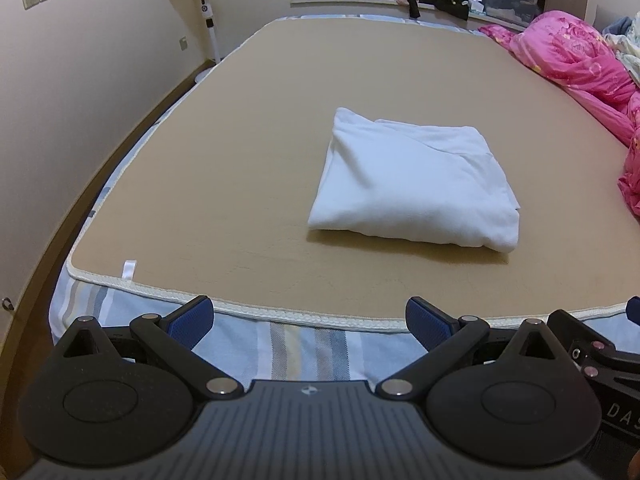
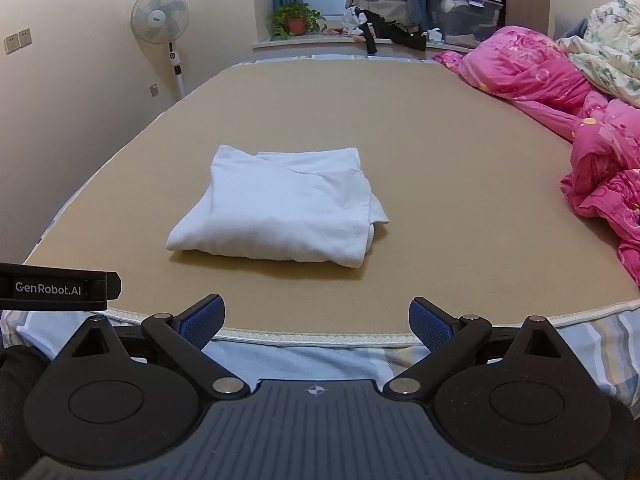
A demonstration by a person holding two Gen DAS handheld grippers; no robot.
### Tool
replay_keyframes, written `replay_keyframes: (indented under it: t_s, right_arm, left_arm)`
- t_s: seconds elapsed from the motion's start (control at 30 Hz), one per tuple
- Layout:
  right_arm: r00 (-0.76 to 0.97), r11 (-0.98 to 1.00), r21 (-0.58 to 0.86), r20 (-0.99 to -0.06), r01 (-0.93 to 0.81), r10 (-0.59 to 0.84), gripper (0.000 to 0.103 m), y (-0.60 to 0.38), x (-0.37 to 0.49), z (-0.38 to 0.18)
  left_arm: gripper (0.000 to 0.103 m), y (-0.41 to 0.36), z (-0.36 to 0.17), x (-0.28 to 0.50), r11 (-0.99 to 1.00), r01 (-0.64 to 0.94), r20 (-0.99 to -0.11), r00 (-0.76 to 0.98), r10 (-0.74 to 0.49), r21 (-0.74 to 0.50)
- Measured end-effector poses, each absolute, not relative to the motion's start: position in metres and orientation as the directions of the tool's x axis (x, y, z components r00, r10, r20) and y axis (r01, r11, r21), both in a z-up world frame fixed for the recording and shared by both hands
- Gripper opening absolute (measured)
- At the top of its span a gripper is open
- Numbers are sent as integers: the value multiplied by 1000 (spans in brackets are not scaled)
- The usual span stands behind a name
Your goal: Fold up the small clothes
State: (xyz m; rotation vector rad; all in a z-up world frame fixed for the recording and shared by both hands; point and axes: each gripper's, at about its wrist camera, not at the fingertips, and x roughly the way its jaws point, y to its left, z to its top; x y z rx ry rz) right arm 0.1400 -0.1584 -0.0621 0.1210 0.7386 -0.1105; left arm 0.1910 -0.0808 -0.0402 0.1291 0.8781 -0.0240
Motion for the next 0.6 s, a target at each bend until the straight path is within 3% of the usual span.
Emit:
replay_keyframes:
  t_s: [0.6]
  right_arm:
    - [729, 987, 70, -682, 142, -57, 98, -159, 146, -68]
  left_arm:
    - [102, -81, -40, 190, 988, 73, -763, 644, 57, 136]
